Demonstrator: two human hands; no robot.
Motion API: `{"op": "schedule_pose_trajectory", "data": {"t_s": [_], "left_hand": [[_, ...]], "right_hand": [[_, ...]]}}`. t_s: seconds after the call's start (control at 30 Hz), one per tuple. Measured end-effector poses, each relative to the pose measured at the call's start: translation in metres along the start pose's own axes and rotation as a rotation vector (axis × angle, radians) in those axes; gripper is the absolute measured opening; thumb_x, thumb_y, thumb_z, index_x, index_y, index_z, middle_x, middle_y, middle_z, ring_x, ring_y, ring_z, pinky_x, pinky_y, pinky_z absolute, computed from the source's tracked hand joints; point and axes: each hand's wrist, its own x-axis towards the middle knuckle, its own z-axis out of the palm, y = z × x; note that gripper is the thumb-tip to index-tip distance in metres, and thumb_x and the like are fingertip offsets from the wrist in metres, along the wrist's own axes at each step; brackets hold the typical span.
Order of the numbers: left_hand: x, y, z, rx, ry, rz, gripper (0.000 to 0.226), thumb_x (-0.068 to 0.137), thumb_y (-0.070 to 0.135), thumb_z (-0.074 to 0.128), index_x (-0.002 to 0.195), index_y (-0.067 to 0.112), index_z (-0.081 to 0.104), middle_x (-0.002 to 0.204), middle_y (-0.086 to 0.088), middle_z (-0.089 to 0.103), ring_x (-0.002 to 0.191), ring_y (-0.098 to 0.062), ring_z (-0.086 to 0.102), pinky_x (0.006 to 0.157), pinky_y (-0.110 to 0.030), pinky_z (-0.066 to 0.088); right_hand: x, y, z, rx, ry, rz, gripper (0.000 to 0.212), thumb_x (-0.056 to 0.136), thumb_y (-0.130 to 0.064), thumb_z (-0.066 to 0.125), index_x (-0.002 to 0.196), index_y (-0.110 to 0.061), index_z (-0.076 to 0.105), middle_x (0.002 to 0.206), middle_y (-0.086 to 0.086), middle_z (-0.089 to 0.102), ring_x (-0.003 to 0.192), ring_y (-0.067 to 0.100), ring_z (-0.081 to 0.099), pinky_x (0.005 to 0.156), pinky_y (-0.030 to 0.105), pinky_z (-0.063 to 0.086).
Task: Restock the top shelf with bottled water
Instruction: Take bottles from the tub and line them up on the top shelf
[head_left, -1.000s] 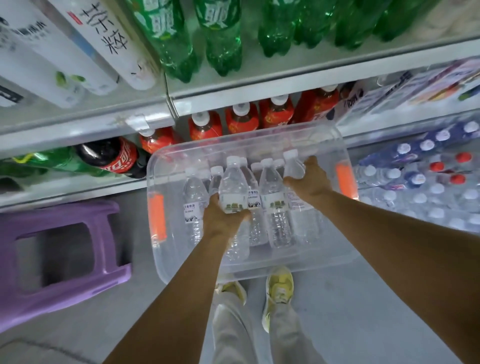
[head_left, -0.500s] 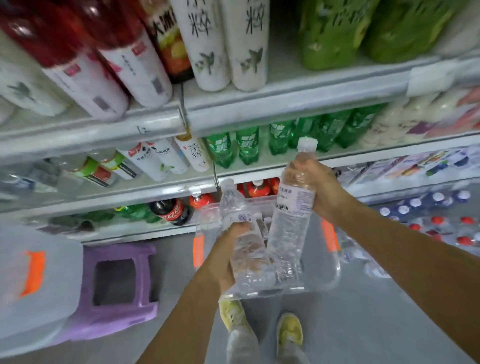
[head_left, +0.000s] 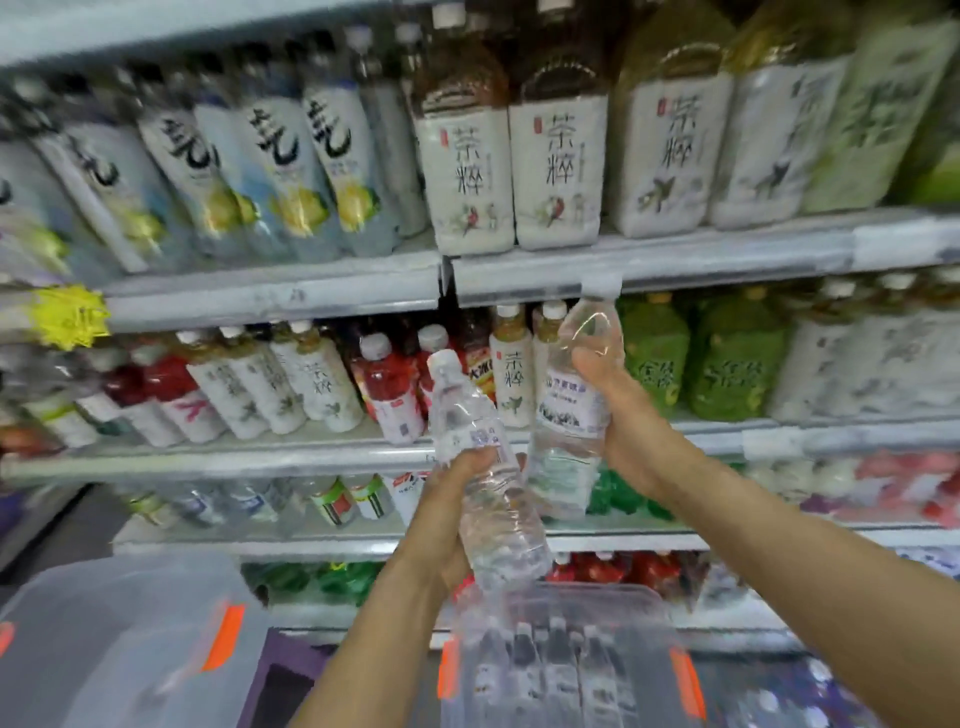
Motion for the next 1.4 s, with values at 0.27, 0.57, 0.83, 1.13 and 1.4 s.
{"op": "schedule_pose_trajectory", "data": {"t_s": [0.27, 0.57, 0.83, 1.13, 1.4], "left_hand": [[-0.052, 0.082, 0.021, 0.127, 0.035, 0.247, 0.105, 0.050, 0.040, 0.095, 0.138, 0.007, 0.048, 0.118, -0.021, 0.067, 0.092, -0.037, 0.070, 0.076, -0.046, 0.058], [-0.086, 0.175, 0.032, 0.268, 0.094, 0.486, 0.095, 0.045, 0.055, 0.089, 0.127, 0.025, 0.050, 0.123, -0.006, 0.065, 0.111, -0.028, 0.063, 0.096, -0.050, 0.050], [-0.069, 0.283, 0.033, 0.277, 0.093, 0.714, 0.087, 0.055, 0.054, 0.083, 0.131, 0.026, 0.052, 0.124, -0.002, 0.064, 0.112, -0.026, 0.062, 0.102, -0.051, 0.046], [-0.035, 0.389, 0.031, 0.321, 0.043, 0.837, 0.074, 0.070, 0.046, 0.082, 0.132, 0.019, 0.053, 0.120, -0.002, 0.064, 0.101, -0.017, 0.064, 0.071, -0.024, 0.054], [-0.004, 0.431, 0.028, 0.326, -0.020, 0.844, 0.063, 0.079, 0.039, 0.077, 0.132, 0.018, 0.049, 0.113, 0.007, 0.058, 0.094, -0.007, 0.056, 0.055, -0.021, 0.046]], "right_hand": [[-0.006, -0.082, 0.048, -0.131, -0.062, -0.061, 0.106, 0.052, -0.054, 0.090, 0.140, -0.013, 0.046, 0.131, 0.012, 0.062, 0.121, 0.036, 0.058, 0.107, 0.061, 0.037], [0.010, -0.186, 0.124, -0.173, -0.211, -0.252, 0.064, 0.071, -0.055, 0.072, 0.122, -0.018, 0.064, 0.116, 0.004, 0.072, 0.116, 0.028, 0.062, 0.108, 0.055, 0.040], [0.066, -0.272, 0.192, -0.239, -0.268, -0.523, 0.072, 0.073, -0.055, 0.076, 0.129, -0.014, 0.057, 0.131, 0.005, 0.063, 0.124, 0.027, 0.056, 0.110, 0.054, 0.038], [0.162, -0.340, 0.238, -0.338, -0.114, -0.775, 0.096, 0.069, -0.059, 0.077, 0.140, -0.004, 0.044, 0.140, 0.012, 0.053, 0.123, 0.024, 0.056, 0.101, 0.043, 0.041], [0.236, -0.329, 0.252, -0.384, -0.073, -0.657, 0.104, 0.069, -0.048, 0.081, 0.148, -0.001, 0.033, 0.150, 0.014, 0.042, 0.137, 0.029, 0.041, 0.116, 0.054, 0.030]]}}
